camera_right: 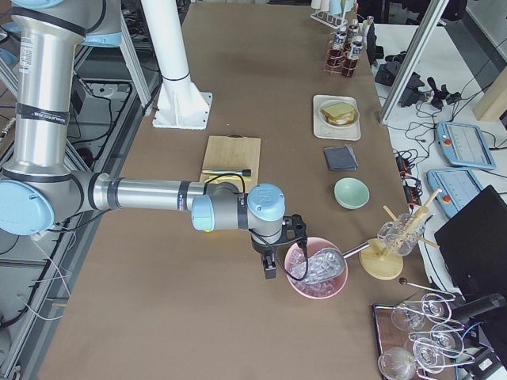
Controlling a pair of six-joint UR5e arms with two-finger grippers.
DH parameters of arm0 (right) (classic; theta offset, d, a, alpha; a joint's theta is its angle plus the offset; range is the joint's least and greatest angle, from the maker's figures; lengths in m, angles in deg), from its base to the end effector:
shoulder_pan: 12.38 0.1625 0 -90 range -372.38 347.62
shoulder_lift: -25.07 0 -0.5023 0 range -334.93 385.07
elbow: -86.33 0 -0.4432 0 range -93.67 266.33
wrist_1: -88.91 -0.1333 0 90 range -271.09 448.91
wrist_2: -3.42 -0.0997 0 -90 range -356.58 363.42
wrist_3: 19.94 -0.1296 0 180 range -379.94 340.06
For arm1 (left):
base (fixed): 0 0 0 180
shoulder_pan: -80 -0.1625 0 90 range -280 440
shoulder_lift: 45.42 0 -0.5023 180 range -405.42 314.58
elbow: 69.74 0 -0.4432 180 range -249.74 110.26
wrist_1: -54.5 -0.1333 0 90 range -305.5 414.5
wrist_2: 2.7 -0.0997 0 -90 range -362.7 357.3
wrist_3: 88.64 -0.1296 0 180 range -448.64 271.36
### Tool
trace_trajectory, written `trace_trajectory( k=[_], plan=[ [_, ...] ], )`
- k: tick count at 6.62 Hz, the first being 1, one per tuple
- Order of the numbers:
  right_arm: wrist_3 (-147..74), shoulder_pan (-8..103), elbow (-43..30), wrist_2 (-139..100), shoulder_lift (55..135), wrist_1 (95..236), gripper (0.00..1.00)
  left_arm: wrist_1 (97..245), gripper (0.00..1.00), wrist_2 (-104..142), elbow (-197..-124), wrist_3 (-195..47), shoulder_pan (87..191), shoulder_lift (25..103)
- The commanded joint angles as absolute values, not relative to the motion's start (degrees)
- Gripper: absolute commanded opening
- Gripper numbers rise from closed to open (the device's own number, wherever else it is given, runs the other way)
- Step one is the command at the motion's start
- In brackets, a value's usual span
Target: Make sandwich and place on tray
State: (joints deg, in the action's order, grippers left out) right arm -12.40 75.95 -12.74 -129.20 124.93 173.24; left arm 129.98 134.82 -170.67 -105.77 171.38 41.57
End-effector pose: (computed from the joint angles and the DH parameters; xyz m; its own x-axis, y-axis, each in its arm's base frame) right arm 0.0320 -0.4657 0.7500 0.7237 -0.2090 0.6577 0.1251 0.9770 0.1729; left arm -0.0498 -0.5005 0.7014 0.6503 0.1960 -0.7340 -0.1754 0.9788 0.1059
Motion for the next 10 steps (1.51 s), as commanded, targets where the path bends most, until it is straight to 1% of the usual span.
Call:
trace_trajectory(
  k=[1,3,6,7,10],
  plan=[
    [-12.38,75.95,-13.07,-129.2,124.82,174.41,1.0,130.18,0.97,130.29,-170.38,-102.46,171.5,40.89],
    [-12.64,75.77,-15.61,-128.85,122.55,180.45,1.0,130.26,0.97,129.67,-170.2,-102.0,171.41,40.1],
    [-12.55,75.77,-15.62,-128.5,122.54,180.75,1.0,130.35,0.97,126.86,-167.84,-102.26,171.93,38.87],
    [-12.55,75.77,-15.88,-128.5,122.54,180.75,1.0,130.52,0.97,127.03,-168.0,-102.0,172.11,37.65],
    [-12.73,75.69,-16.32,-128.5,122.45,180.75,1.0,130.0,0.97,129.31,-169.41,-100.41,174.75,37.73]
  ],
)
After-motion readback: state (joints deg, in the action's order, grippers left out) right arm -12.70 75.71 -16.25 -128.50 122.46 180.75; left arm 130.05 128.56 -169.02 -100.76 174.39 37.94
